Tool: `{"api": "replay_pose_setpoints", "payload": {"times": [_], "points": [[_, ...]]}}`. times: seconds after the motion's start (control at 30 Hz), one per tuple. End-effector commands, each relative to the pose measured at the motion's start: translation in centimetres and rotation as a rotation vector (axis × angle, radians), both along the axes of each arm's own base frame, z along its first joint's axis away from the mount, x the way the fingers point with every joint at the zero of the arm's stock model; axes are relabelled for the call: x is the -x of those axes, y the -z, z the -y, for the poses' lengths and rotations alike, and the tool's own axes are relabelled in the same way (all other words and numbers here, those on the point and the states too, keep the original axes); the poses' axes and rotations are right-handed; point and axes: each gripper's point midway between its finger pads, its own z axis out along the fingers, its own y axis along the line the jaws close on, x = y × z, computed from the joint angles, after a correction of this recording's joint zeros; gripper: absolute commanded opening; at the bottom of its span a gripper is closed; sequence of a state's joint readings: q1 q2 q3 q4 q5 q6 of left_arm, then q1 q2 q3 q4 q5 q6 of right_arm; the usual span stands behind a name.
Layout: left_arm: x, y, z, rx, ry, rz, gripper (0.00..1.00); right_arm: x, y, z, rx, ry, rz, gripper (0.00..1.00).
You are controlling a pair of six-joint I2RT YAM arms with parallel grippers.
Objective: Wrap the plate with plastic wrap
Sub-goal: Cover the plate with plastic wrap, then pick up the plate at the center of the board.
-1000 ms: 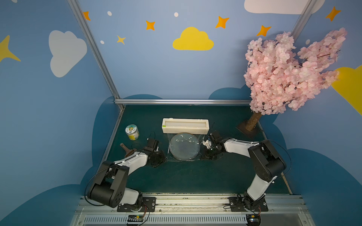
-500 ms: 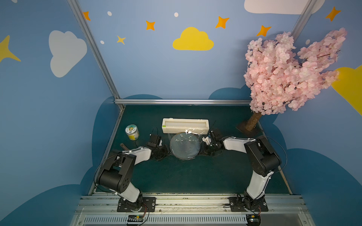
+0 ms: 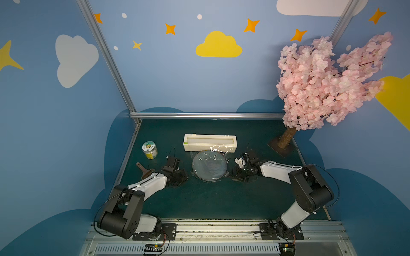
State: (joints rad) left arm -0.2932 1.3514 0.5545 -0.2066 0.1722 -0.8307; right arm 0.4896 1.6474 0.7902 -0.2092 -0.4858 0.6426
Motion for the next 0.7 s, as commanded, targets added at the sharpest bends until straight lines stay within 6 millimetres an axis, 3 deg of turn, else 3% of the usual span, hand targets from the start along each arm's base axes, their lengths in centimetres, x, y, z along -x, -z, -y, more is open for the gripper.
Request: {"api": "replay_pose_setpoints", "payload": {"times": [0.0,0.1,0.2,0.3,0.67], "points": [[2.1,-0.2,-1.1,-0.049,0.005,-0.03,0.41,1.7,0.6,1.9,0.072,0.019,-0.04,0.41],[1.7,-2.9,1.0,0.079,0.053,0.037,0.49,2.0,-1.1,1.1,0.008,0.033,-0.03,0.43],[1.1,-5.5,3.1,0.205,0.068,0.076,0.57,1.8,-2.7,-0.8,-0.09,0.053,-0.011,0.58],[0.4,-6.5,4.4,0.262,0.061,0.1,0.6,1.1,-3.1,-2.5,-0.144,0.085,0.006,0.63],[-1.9,-2.6,6.7,0.325,0.018,0.038,0.57,-1.5,0.4,-6.2,-0.227,0.227,-0.056,0.55]]}}
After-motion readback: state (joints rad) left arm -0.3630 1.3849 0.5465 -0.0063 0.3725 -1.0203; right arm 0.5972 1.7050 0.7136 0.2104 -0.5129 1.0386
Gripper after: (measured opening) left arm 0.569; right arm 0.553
